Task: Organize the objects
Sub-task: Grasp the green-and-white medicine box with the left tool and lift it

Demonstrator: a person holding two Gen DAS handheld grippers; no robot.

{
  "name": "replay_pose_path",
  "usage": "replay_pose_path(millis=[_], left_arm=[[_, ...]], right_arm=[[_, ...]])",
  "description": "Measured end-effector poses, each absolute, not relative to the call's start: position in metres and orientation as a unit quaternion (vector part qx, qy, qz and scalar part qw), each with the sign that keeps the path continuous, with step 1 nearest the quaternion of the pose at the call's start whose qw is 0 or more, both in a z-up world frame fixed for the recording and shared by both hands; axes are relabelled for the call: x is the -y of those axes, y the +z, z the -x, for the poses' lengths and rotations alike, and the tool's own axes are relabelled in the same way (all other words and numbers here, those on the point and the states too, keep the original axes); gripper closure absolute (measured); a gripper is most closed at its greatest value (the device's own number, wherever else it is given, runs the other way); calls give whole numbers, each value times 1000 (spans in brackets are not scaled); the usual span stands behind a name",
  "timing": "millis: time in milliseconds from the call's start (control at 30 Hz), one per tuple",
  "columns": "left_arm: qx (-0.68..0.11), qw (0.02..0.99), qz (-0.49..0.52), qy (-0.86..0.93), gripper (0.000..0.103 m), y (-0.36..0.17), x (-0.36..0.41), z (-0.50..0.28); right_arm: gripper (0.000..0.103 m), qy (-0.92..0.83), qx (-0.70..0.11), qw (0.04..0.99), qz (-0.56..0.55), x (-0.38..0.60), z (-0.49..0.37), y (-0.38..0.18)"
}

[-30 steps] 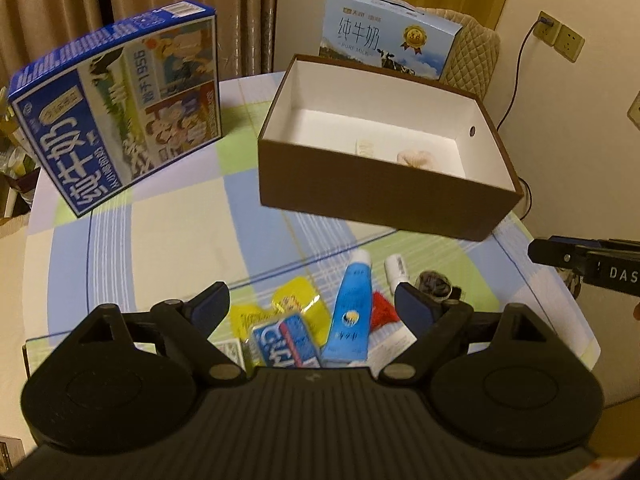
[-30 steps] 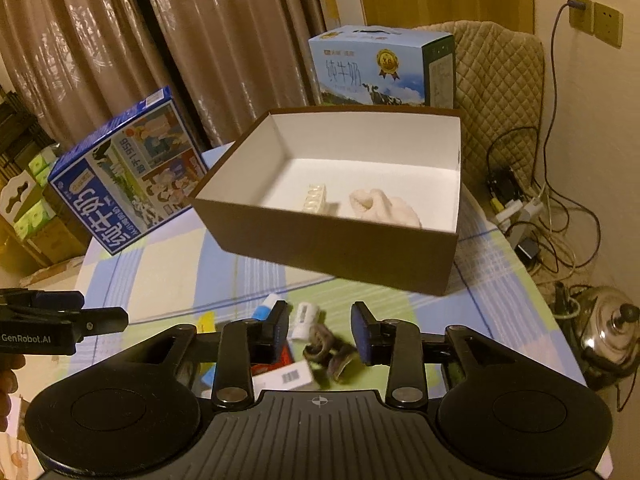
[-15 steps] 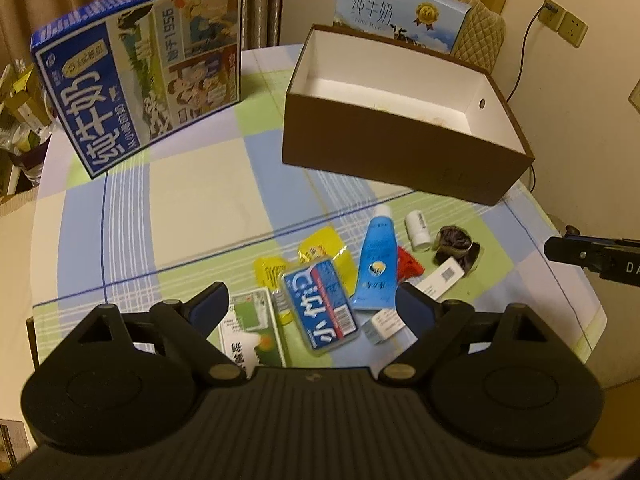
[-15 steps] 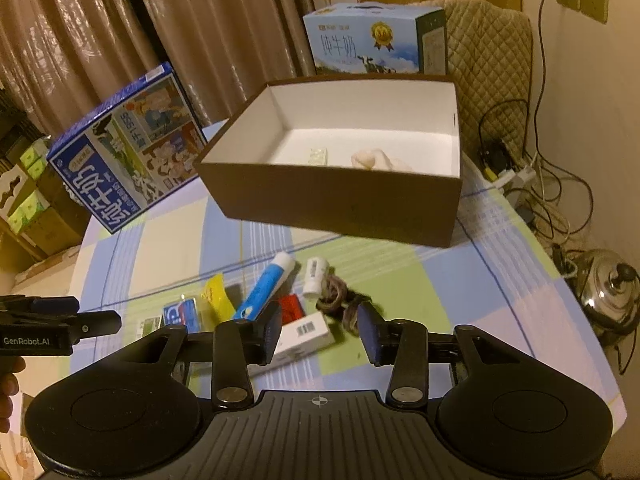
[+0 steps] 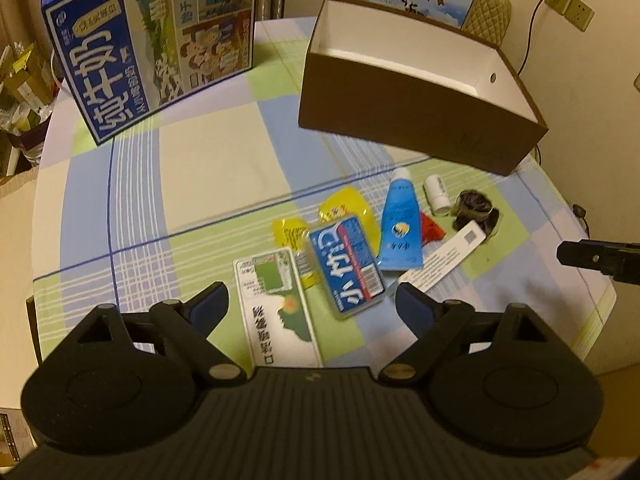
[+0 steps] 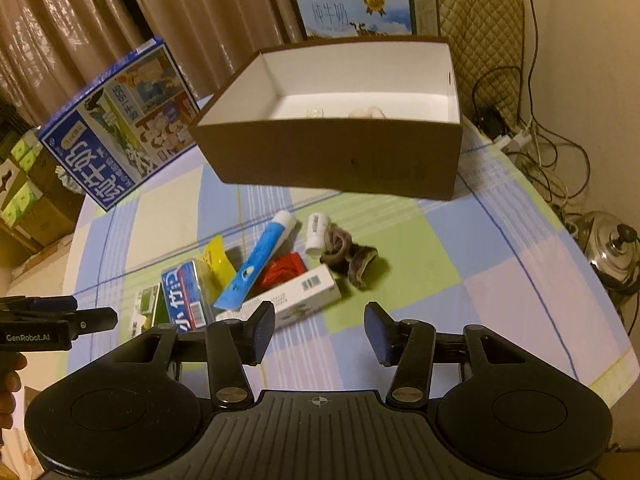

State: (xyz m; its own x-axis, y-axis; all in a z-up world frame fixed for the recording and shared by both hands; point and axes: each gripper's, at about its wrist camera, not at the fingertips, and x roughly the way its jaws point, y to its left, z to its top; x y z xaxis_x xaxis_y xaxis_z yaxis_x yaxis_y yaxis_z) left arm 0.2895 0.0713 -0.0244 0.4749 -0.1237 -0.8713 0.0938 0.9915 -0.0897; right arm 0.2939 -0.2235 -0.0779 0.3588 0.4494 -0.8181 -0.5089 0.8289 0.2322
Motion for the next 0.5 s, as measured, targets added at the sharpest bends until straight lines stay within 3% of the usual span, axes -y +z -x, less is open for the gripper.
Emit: replay_pose_path(millis=[500], left_arm=[[-552,833,21,-37,16,-96,-91,-296]], right_arm=[[50,258,-523,811,34,233,-280,-103]])
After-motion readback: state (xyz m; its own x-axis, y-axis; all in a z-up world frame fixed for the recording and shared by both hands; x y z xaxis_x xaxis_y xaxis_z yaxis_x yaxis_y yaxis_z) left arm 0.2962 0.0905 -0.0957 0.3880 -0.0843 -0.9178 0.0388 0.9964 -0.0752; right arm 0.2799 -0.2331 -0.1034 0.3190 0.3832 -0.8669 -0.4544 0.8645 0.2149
